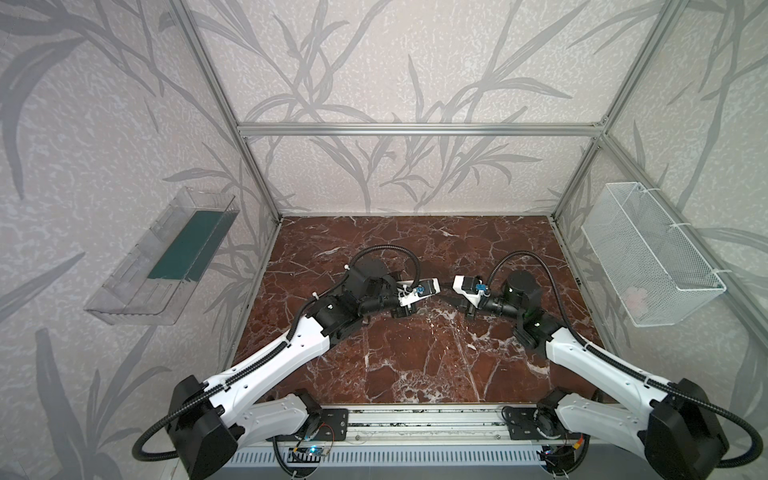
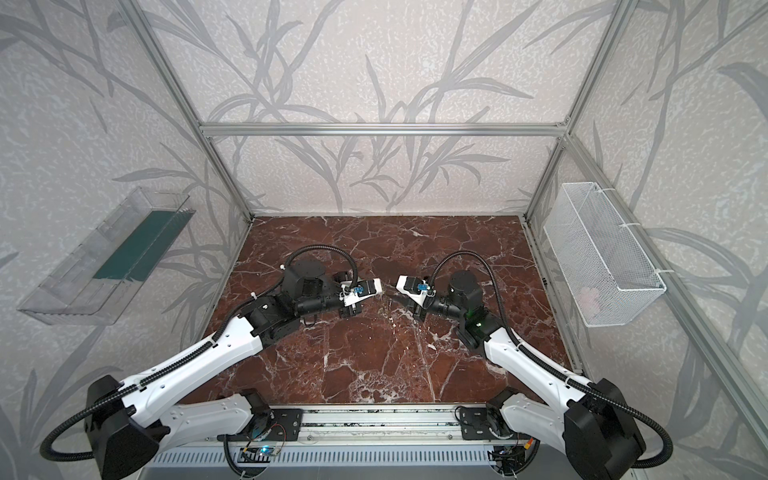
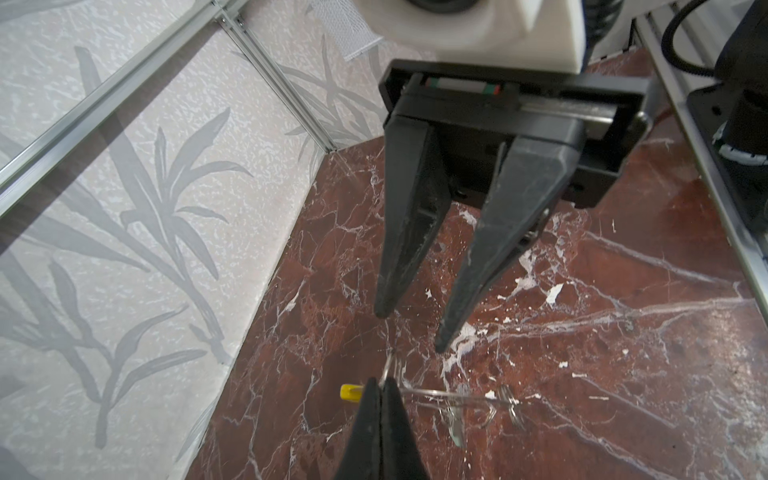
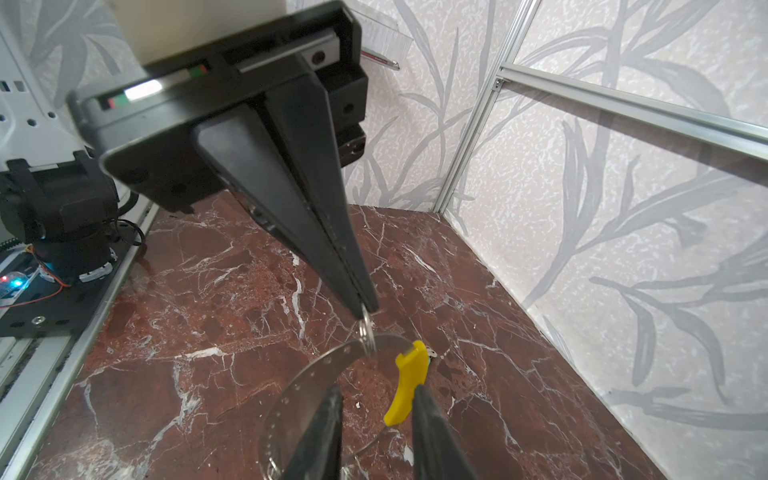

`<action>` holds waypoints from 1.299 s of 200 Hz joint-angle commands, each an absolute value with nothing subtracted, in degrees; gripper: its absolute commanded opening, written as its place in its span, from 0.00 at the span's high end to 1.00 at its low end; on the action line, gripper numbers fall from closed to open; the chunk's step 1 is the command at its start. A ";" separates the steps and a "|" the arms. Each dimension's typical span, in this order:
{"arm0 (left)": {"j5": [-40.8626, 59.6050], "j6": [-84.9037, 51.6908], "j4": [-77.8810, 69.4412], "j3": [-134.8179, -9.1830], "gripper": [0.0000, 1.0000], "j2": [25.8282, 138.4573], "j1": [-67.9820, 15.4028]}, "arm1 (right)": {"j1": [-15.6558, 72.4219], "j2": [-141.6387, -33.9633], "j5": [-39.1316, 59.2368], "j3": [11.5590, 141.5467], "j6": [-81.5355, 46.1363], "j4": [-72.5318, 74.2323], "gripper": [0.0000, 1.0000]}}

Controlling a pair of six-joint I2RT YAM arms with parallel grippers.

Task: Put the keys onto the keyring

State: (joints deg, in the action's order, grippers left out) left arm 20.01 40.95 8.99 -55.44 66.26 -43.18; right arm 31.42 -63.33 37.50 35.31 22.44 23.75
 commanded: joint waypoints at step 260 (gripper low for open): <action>31.44 21.27 -21.20 -35.71 0.78 56.90 -36.39 | 33.96 -68.63 43.23 30.22 17.36 54.02 1.00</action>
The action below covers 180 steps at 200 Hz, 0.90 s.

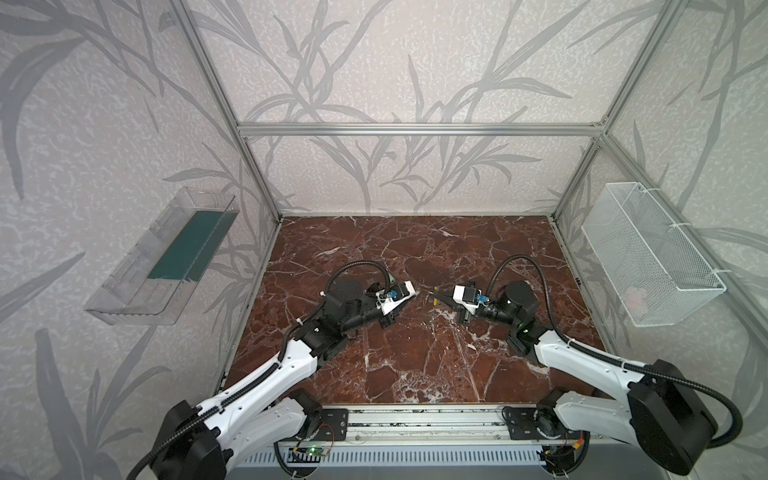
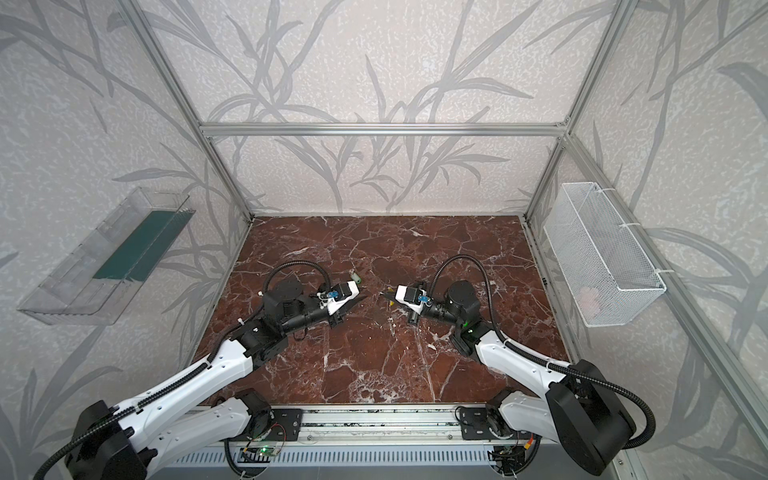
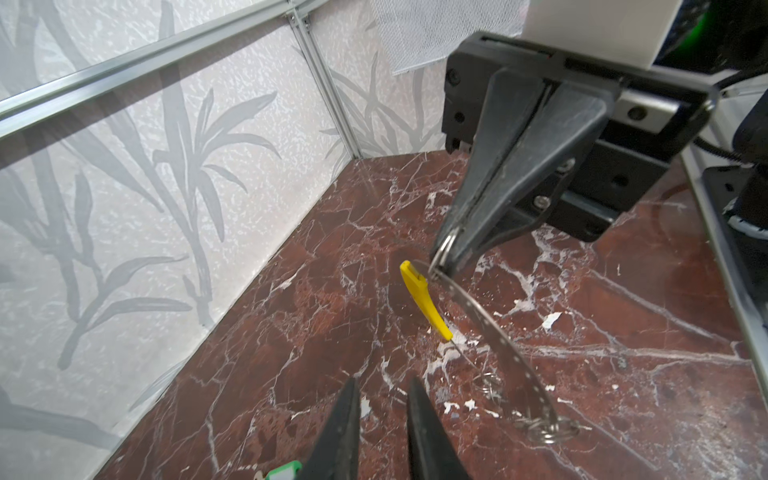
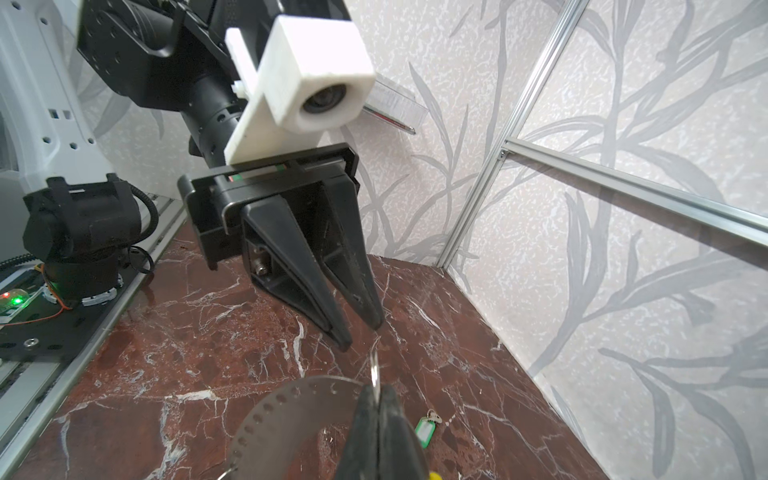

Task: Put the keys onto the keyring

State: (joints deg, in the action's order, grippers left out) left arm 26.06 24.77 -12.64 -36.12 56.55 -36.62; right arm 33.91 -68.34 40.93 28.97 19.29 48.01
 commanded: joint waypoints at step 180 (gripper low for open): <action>39.97 17.48 -27.65 -38.05 0.82 61.30 -36.70 | 34.10 -69.03 46.98 32.17 11.35 54.37 1.00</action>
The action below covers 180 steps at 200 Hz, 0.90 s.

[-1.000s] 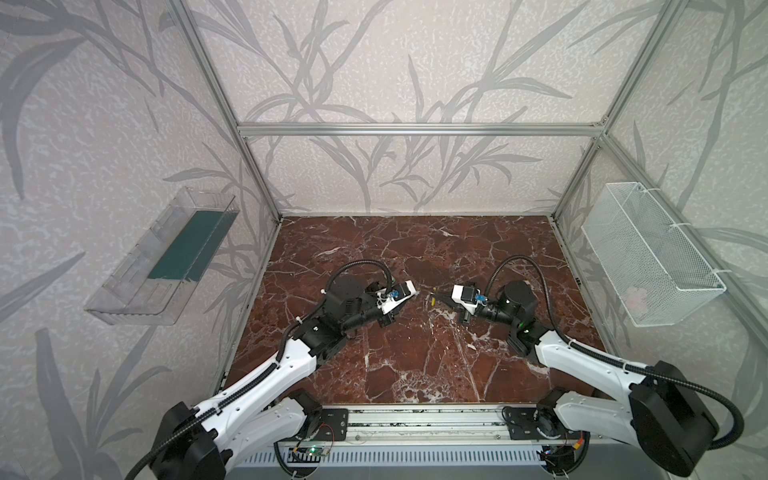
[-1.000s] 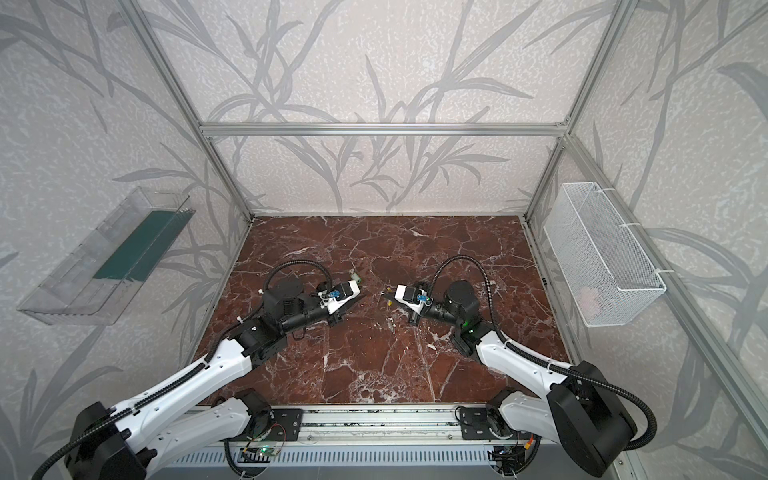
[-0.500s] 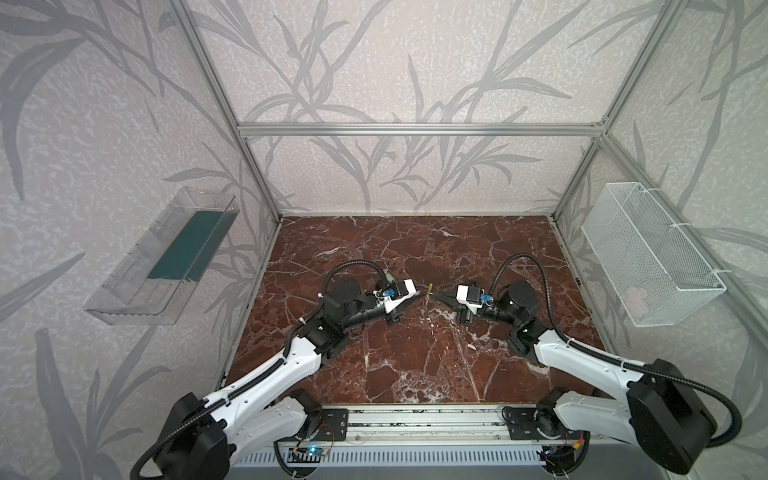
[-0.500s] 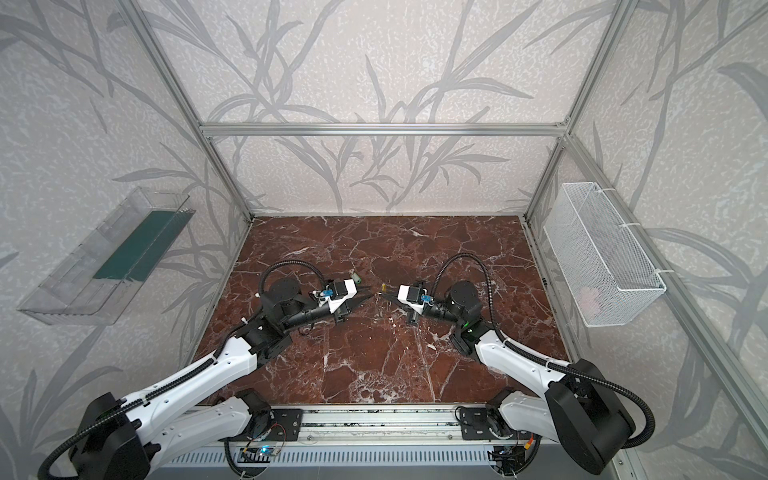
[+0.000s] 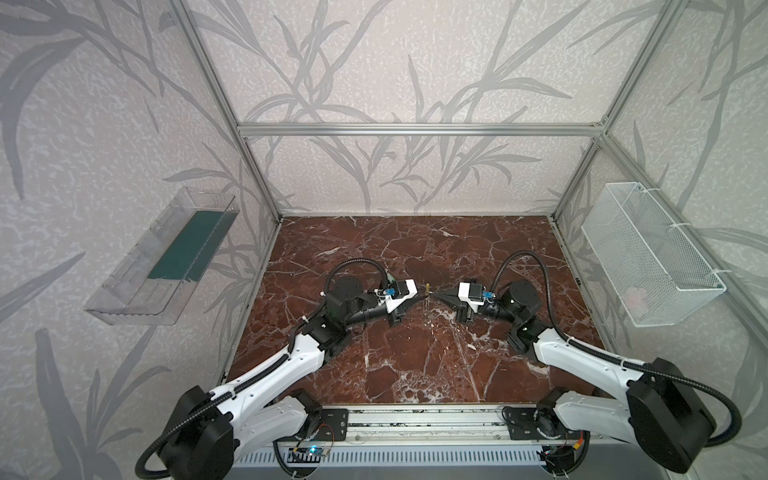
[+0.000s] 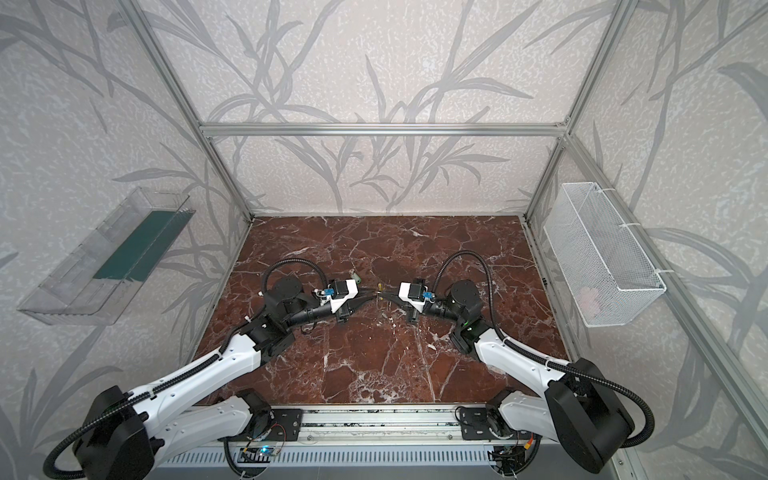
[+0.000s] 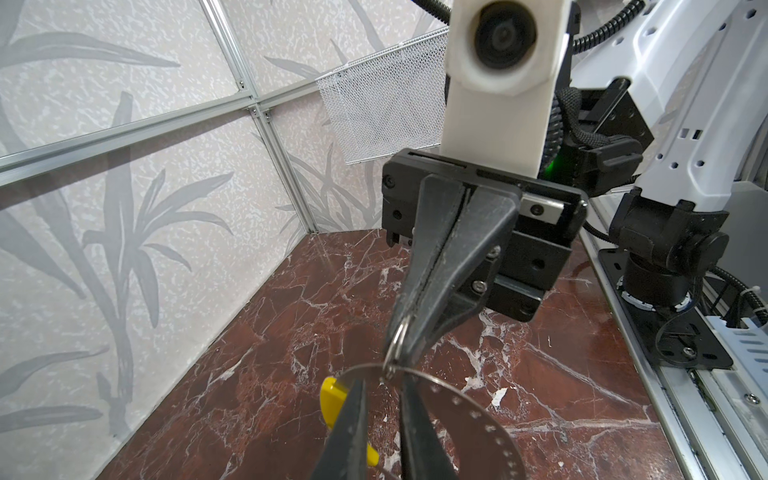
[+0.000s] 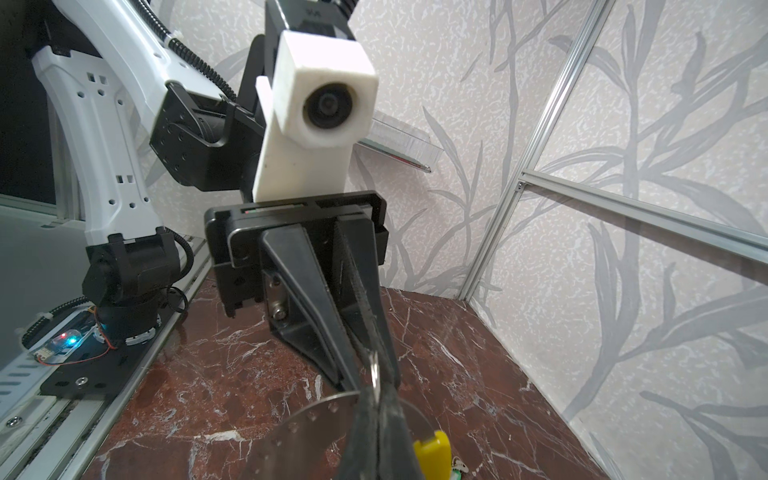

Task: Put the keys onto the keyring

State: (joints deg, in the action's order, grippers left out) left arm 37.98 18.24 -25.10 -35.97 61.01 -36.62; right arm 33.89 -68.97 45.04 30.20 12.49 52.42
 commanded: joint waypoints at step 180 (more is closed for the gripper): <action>36.20 24.23 -11.68 -44.46 1.00 60.73 -38.58 | 33.43 -68.26 42.57 31.82 14.98 48.77 0.68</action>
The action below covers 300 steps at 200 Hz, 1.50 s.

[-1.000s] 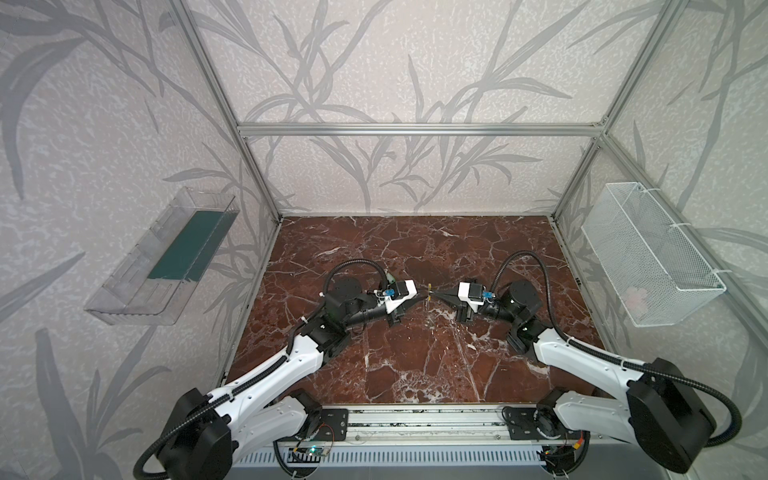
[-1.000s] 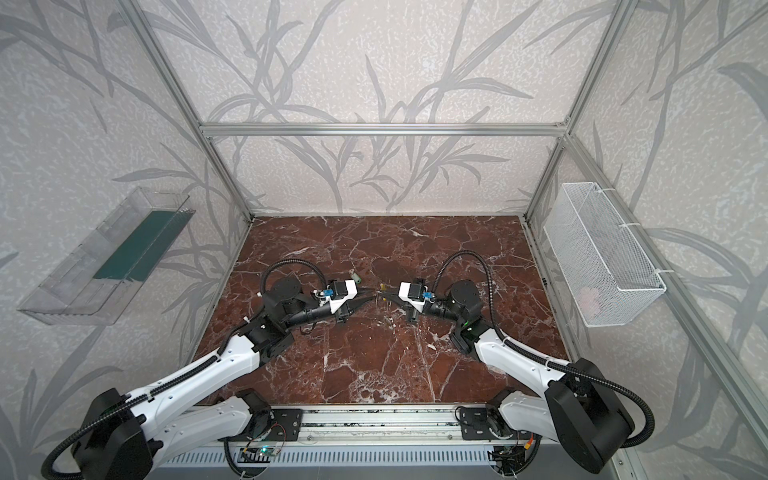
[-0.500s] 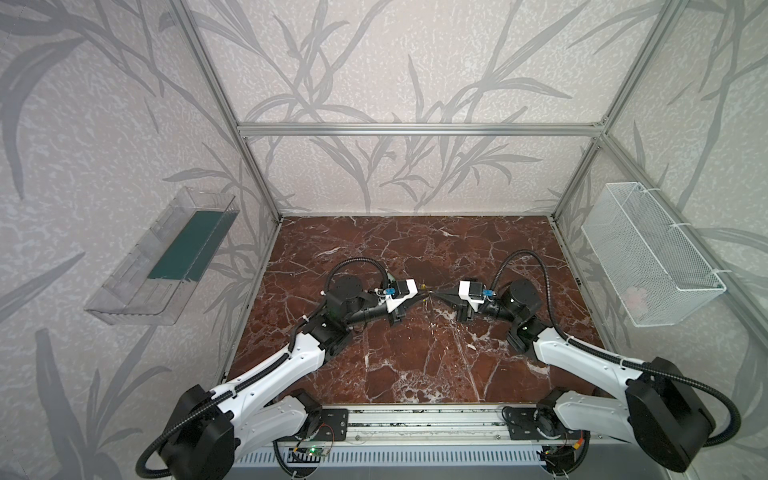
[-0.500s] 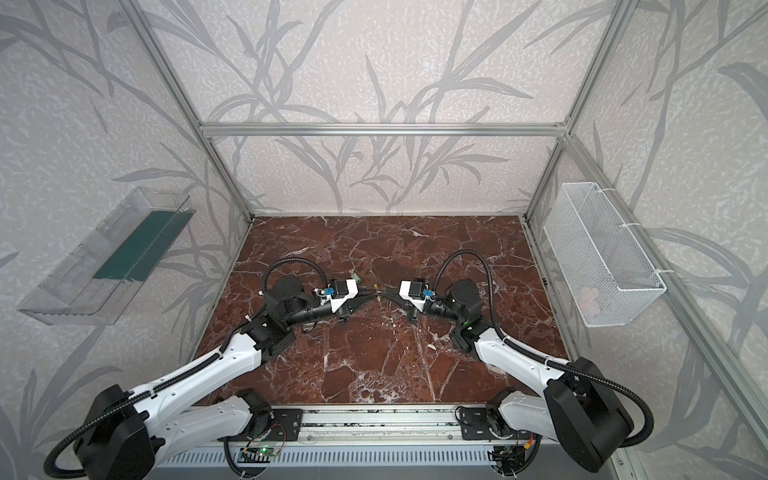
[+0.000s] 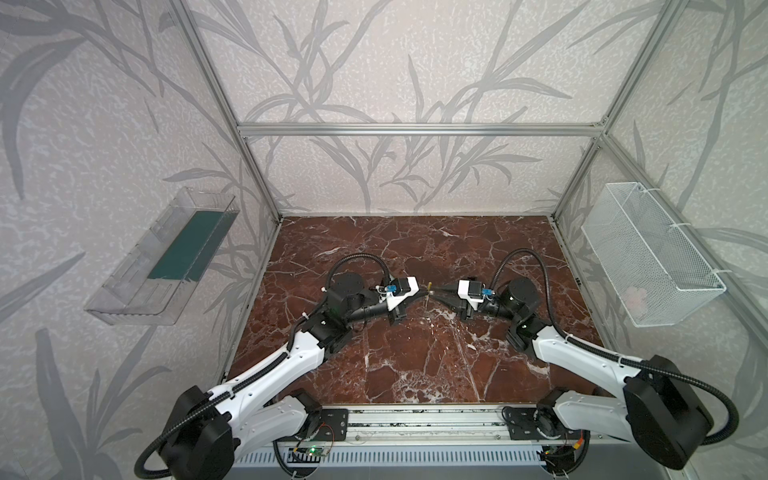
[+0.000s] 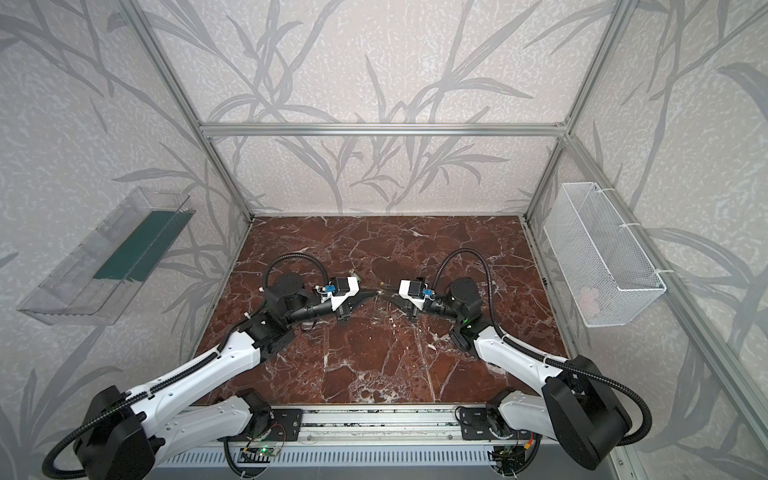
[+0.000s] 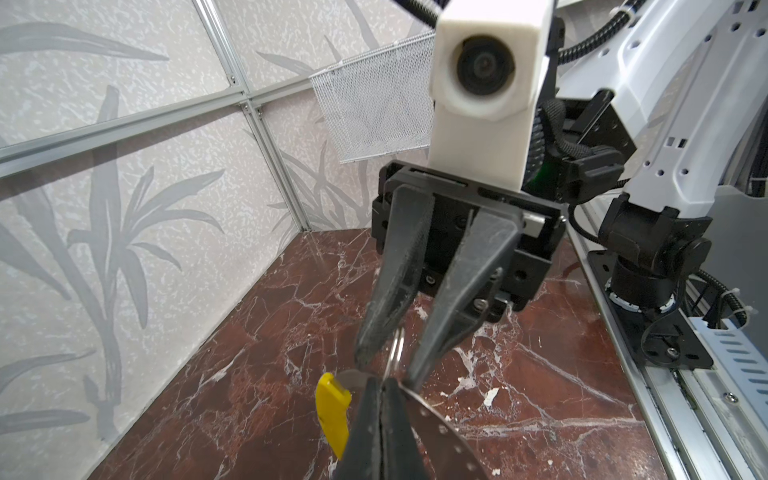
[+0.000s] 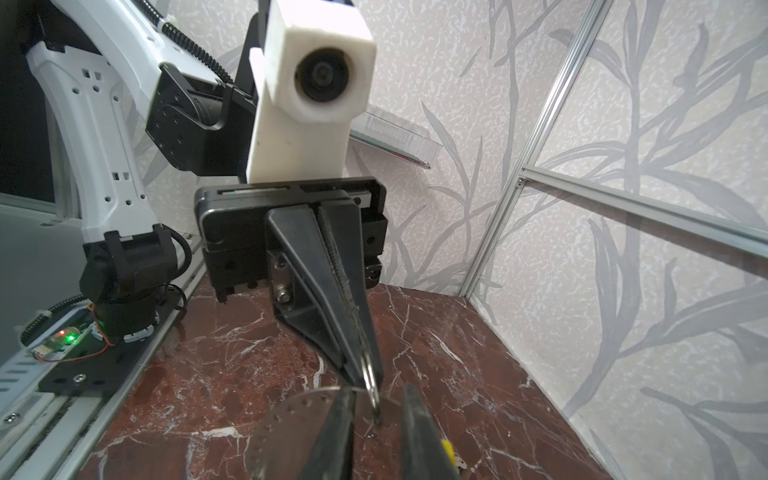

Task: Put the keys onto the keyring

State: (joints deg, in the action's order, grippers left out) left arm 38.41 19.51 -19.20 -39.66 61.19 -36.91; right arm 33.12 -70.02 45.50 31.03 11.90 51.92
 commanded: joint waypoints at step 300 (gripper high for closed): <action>28.67 24.27 -7.72 -44.65 0.78 59.72 -40.55 | 32.96 -64.33 43.91 32.47 18.78 41.79 1.00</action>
